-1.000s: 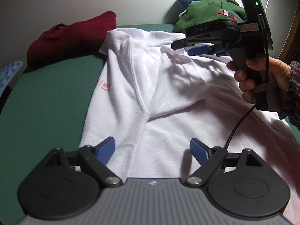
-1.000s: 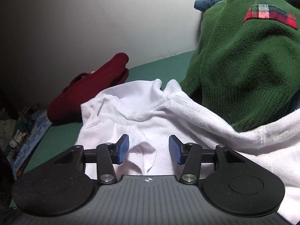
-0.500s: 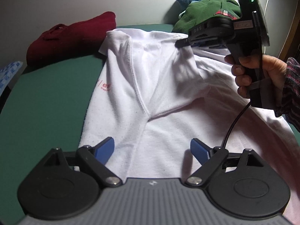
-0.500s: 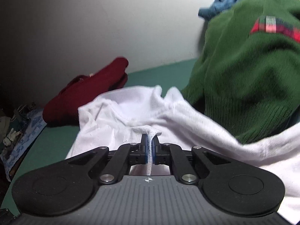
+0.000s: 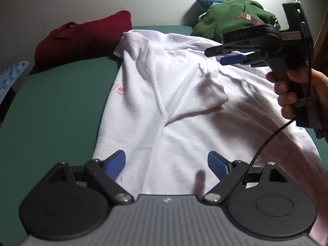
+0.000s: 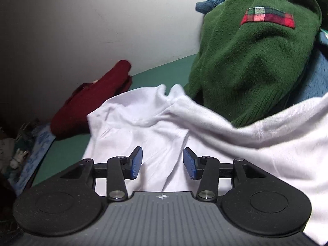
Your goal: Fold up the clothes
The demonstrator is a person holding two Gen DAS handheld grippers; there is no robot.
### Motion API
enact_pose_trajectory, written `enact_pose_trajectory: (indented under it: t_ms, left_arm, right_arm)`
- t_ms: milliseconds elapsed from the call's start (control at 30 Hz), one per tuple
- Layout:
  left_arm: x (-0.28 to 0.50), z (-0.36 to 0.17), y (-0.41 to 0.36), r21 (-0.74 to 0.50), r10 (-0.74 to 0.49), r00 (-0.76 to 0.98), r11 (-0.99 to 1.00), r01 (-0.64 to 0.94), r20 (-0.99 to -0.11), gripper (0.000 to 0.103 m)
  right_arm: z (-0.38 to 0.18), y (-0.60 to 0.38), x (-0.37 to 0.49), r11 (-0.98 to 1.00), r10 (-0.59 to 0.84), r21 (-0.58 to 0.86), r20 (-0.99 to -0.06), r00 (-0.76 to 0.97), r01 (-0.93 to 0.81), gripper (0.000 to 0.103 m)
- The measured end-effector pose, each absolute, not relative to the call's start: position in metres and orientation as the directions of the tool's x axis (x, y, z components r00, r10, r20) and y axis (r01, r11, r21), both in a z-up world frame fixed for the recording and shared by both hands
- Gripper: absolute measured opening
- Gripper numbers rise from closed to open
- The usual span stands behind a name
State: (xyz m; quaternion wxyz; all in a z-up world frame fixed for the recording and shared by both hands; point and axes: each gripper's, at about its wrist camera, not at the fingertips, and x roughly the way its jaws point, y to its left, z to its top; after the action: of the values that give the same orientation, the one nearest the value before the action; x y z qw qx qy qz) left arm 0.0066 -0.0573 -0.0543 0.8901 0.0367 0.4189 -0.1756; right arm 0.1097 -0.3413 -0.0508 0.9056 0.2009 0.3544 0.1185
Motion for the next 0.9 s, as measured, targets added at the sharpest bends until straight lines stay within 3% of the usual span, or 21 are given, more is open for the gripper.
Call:
enact_pose_trajectory:
  t_ms: [100,267,300,367,400,633,700,767,800,833,900]
  left_arm:
    - [-0.013,-0.049,-0.049,-0.083,-0.279,0.581,0.937,0.34,-0.764,0.088]
    - [-0.056,-0.043,-0.036,-0.07,-0.254,0.562,0.942,0.327,-0.787,0.088]
    - [-0.065,-0.042,-0.033,-0.065,-0.245,0.562,0.945,0.322,-0.79,0.088]
    - [-0.085,-0.038,-0.024,-0.051,-0.22,0.567,0.953,0.299,-0.794,0.088]
    - [-0.095,-0.037,-0.018,-0.044,-0.205,0.571,0.958,0.282,-0.795,0.088]
    - [-0.154,-0.032,0.029,-0.025,-0.089,0.591,0.993,0.116,-0.802,0.088]
    - [-0.167,-0.034,0.037,-0.017,-0.067,0.585,0.996,0.091,-0.809,0.088]
    - [-0.178,-0.035,0.044,-0.009,-0.052,0.576,0.997,0.078,-0.816,0.088]
    - [-0.184,-0.036,0.047,-0.006,-0.048,0.572,0.997,0.074,-0.819,0.088]
    - [-0.19,-0.035,0.05,-0.011,-0.051,0.568,0.997,0.073,-0.822,0.088]
    - [-0.2,-0.034,0.056,-0.033,-0.066,0.562,0.997,0.068,-0.824,0.088]
  right_arm:
    - [-0.05,-0.328,0.078,0.866,0.448,0.477,-0.607,0.657,-0.15,0.047]
    - [-0.064,-0.3,0.052,0.861,0.47,0.48,-0.625,0.624,-0.168,0.044]
    - [-0.066,-0.297,0.051,0.86,0.469,0.485,-0.626,0.623,-0.161,0.04]
    - [-0.068,-0.293,0.054,0.862,0.458,0.487,-0.632,0.625,-0.139,0.011]
    - [-0.068,-0.292,0.055,0.866,0.449,0.484,-0.635,0.629,-0.129,0.007]
    - [-0.049,-0.309,0.052,0.912,0.358,0.398,-0.644,0.676,-0.104,0.006]
    - [-0.053,-0.308,0.055,0.917,0.351,0.385,-0.664,0.66,-0.1,0.008]
    - [-0.056,-0.307,0.054,0.922,0.34,0.378,-0.68,0.649,-0.087,0.02]
    - [-0.054,-0.306,0.05,0.928,0.317,0.365,-0.681,0.66,-0.069,0.037]
    - [-0.051,-0.306,0.044,0.933,0.295,0.357,-0.671,0.68,-0.052,0.047]
    - [-0.042,-0.307,0.031,0.92,0.316,0.387,-0.634,0.706,-0.065,0.047]
